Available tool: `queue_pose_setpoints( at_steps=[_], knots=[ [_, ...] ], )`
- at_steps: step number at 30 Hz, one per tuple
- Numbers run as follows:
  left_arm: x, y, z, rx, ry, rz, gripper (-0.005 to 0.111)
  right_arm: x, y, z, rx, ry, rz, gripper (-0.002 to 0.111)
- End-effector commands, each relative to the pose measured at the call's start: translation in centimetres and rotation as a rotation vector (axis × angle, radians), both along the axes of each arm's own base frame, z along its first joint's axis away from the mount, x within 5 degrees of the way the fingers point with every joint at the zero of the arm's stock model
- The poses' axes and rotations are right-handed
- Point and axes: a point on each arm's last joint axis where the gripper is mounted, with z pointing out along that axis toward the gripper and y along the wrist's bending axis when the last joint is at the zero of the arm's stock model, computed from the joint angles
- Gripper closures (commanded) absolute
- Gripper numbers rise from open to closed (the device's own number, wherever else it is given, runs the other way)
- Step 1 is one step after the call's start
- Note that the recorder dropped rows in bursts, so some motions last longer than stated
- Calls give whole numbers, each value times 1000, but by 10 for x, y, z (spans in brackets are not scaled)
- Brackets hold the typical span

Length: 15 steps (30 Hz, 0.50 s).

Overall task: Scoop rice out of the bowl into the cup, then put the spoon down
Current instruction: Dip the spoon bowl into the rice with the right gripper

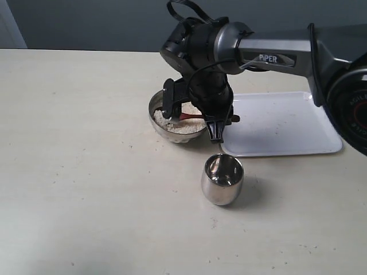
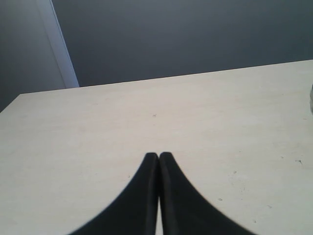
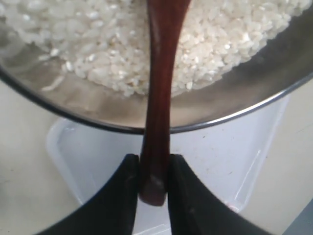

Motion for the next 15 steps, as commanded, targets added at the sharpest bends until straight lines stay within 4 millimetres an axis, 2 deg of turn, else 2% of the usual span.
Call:
queue_pose_setpoints(
  at_steps=[1, 6, 15],
  knots=[
    [0, 0, 2, -3, -10, -4, 106, 0, -1, 7, 27, -1, -13, 109],
    [0, 0, 2, -3, -10, -4, 106, 0, -1, 16, 41, -13, -13, 109],
    [0, 0, 2, -3, -10, -4, 106, -4, 0, 16, 74, 17, -32, 109]
  ],
)
